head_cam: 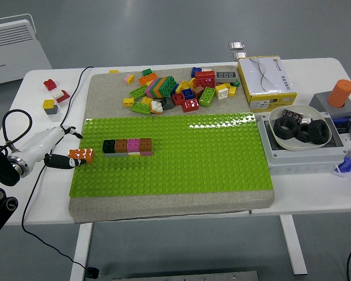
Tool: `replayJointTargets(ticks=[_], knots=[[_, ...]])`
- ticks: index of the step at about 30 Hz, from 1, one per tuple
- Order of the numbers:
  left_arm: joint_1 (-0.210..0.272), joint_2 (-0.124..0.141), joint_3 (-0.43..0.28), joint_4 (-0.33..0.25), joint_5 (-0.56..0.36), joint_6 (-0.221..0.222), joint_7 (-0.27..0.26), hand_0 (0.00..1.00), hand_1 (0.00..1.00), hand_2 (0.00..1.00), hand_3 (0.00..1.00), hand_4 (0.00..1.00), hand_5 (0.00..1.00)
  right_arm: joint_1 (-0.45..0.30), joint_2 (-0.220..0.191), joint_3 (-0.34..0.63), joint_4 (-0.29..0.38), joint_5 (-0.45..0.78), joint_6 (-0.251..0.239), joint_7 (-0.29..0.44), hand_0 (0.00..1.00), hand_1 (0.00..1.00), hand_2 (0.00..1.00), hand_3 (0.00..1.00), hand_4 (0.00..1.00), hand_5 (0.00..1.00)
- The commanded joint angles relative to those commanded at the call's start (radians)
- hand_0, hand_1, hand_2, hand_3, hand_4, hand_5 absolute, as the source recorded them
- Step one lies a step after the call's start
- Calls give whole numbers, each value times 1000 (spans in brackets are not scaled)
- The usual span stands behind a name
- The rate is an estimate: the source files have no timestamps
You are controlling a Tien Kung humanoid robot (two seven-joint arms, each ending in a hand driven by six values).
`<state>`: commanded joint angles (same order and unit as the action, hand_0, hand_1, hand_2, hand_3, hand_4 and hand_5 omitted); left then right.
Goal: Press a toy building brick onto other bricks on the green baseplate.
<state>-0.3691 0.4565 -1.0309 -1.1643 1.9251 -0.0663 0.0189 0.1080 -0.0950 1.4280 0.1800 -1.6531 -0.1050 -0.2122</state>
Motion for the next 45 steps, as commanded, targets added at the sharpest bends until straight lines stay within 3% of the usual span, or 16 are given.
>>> replayJointTargets(ticks=[13, 14, 21, 31, 32, 37, 38, 45], knots=[[-25, -11, 13, 60, -16, -10, -7, 957, 954, 944, 727, 926, 427, 6, -6, 35, 0, -44, 7, 5, 710, 703, 771, 830, 809, 998], [-25, -11, 14, 63, -17, -11, -7, 955, 951, 942, 718, 919, 466, 6, -6, 36, 0, -45, 7, 5, 709, 702, 768, 828, 814, 998], [-27, -14, 23, 74, -21, -13, -9, 954, 949, 940, 715, 918, 468, 7, -7, 45, 0, -54, 9, 6, 709, 699, 766, 826, 816, 998], [-39, -35, 25, 105, -22, -13, -14, 954, 948, 939, 705, 917, 466, 8, -7, 57, 0, -66, 9, 8, 708, 697, 764, 826, 817, 998], [-41, -38, 25, 111, -23, -13, -15, 953, 946, 934, 643, 870, 388, 8, -7, 59, 0, -67, 9, 8, 708, 696, 764, 824, 818, 998], [-43, -46, 25, 129, -25, -12, -20, 953, 946, 934, 643, 870, 388, 8, -6, 70, 0, -74, 9, 9, 708, 696, 764, 824, 818, 998], [-42, -46, 25, 132, -25, -12, -21, 950, 945, 930, 616, 797, 287, 8, -6, 73, 0, -76, 10, 9, 708, 694, 762, 824, 818, 998], [-40, -45, 23, 141, -26, -12, -25, 947, 940, 927, 611, 796, 292, 8, -6, 84, 0, -85, 11, 10, 708, 694, 761, 823, 819, 998]])
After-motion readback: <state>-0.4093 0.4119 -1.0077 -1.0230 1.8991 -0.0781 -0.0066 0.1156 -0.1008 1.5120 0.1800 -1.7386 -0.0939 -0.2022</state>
